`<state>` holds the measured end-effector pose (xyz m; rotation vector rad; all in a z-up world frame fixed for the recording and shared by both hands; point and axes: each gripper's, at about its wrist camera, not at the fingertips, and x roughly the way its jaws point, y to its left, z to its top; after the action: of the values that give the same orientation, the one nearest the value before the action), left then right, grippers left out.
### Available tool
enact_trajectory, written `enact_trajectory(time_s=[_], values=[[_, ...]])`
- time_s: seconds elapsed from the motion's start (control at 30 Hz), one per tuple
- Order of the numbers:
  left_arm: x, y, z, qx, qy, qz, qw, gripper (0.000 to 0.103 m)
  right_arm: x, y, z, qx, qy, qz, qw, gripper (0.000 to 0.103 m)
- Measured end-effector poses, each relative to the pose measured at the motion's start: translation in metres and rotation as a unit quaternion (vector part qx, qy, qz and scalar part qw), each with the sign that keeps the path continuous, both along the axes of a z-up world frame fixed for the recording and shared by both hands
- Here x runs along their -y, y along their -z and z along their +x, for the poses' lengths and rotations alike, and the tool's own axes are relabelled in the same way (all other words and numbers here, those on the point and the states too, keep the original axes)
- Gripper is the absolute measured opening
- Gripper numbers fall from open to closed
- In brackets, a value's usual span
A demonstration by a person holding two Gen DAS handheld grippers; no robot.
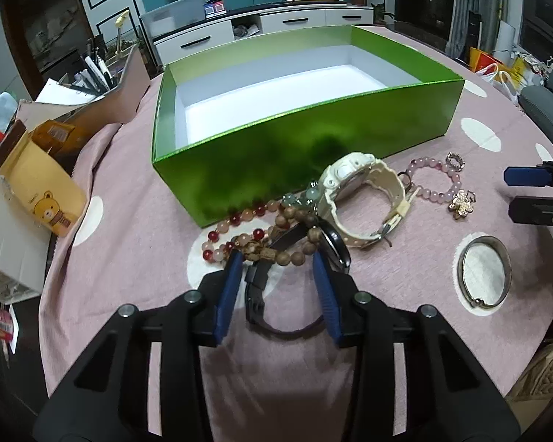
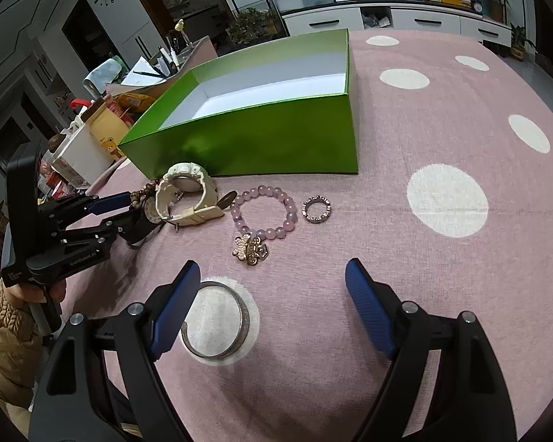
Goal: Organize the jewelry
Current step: 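Reach the left gripper to the brown wooden bead bracelet and grasp it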
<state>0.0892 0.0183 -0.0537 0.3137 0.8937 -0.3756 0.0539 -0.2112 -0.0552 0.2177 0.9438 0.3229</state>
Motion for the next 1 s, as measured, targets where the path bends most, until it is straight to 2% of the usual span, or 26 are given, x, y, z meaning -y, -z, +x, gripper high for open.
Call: enact_trajectory(time_s=[0.17,0.33,0.5,0.63,0.8,0.93,1.0], values=[[-0.007,-0.007,0.005,0.009,-0.001,-0.011,0.9999,0.040,0.000,0.000,-0.001,0.000,-0.001,0.003,1.000,0.082],[-0.011,0.000,0.014,-0.011,-0.013,-0.015,0.9997,0.040,-0.001,0.002,-0.001,-0.003,-0.002,0.004,1.000,0.082],[-0.020,-0.004,0.024,-0.025,-0.029,-0.063,0.9973,0.040,0.000,0.003,0.000,-0.005,0.001,0.003,1.000,0.082],[-0.021,-0.009,0.033,-0.031,-0.028,-0.088,0.9953,0.039,-0.001,0.004,-0.001,-0.006,0.003,0.002,1.000,0.082],[-0.021,-0.002,0.047,-0.059,-0.027,-0.113,0.9915,0.026,-0.004,0.003,0.000,-0.007,0.002,0.000,1.000,0.082],[-0.018,0.003,0.051,-0.078,-0.010,-0.121,0.9895,0.022,-0.002,0.003,0.001,-0.008,0.005,-0.002,1.000,0.082],[-0.018,0.006,0.054,-0.082,-0.017,-0.117,0.9896,0.013,-0.002,0.004,0.002,-0.009,0.007,-0.003,1.000,0.082]])
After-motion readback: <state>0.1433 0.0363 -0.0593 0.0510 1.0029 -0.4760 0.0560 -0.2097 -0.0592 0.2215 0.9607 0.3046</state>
